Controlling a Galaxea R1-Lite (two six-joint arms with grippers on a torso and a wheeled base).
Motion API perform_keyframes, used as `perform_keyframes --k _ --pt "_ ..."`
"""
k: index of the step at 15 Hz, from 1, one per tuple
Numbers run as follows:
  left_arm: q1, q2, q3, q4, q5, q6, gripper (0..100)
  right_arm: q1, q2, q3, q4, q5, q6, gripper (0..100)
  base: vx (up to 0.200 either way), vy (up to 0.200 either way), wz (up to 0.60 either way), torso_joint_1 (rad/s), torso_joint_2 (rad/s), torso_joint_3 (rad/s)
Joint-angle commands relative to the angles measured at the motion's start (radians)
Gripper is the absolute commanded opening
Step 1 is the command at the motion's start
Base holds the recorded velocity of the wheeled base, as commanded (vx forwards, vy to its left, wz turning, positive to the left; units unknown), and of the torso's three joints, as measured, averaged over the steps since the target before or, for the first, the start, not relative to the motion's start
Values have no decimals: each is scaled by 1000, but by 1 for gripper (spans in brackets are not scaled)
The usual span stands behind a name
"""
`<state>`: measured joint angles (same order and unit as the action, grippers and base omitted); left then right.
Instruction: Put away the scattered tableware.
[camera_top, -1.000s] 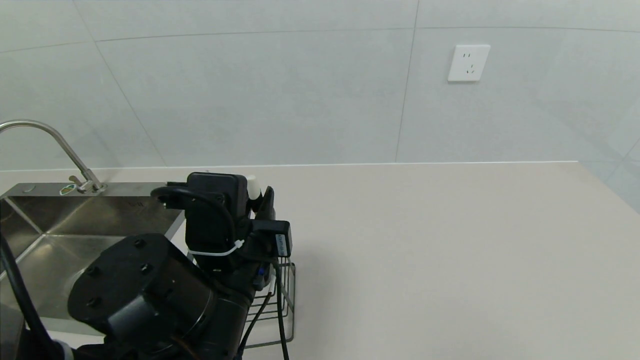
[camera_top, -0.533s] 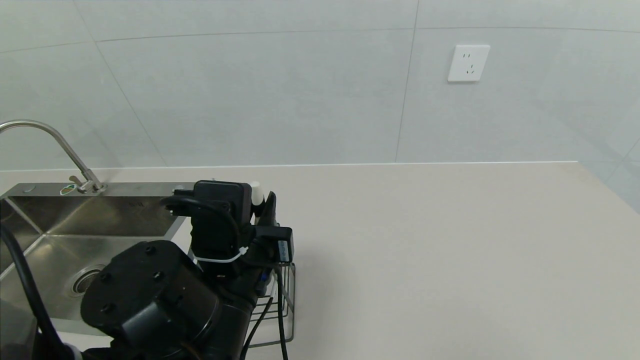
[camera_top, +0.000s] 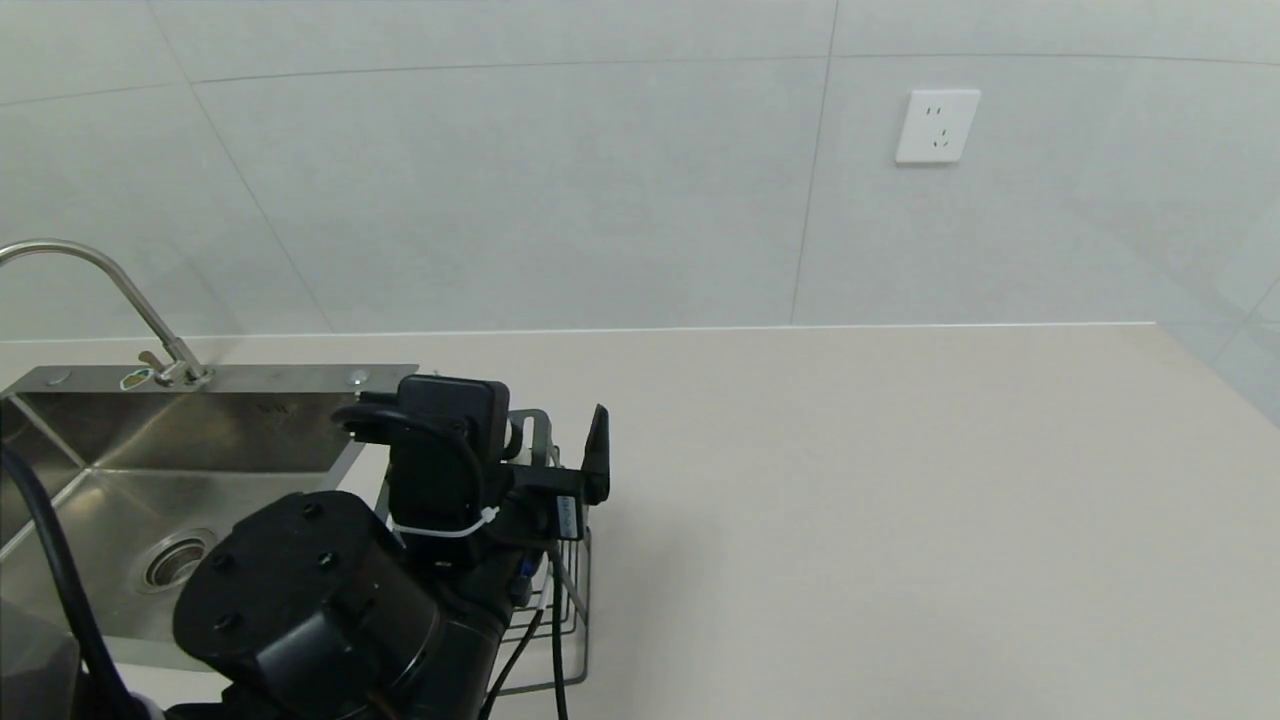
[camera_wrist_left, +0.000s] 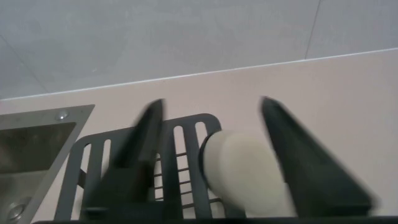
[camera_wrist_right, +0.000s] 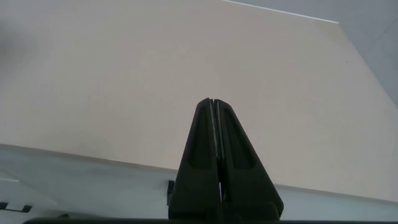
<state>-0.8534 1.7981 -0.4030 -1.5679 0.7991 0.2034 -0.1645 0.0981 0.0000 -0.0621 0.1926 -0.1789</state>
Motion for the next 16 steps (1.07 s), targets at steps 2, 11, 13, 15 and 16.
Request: perform_keyframes --k 2,11,13,15,16 --pt "1 -9 -10 -3 -60 13 100 0 2 0 -1 -1 -1 0 0 0 0 0 0 0" --pt "151 -362 -66 26 -770 286 100 0 2 0 -1 1 -1 0 0 0 0 0 0 0" --pt "149 -505 -71 253 -834 278 100 0 2 0 -1 1 1 0 0 0 0 0 0 0" --pt "149 -683 -123 586 -856 269 100 0 2 0 -1 1 1 0 0 0 0 0 0 0" --pt "149 -761 -169 749 -873 243 100 0 2 0 -1 1 1 0 0 0 0 0 0 0"
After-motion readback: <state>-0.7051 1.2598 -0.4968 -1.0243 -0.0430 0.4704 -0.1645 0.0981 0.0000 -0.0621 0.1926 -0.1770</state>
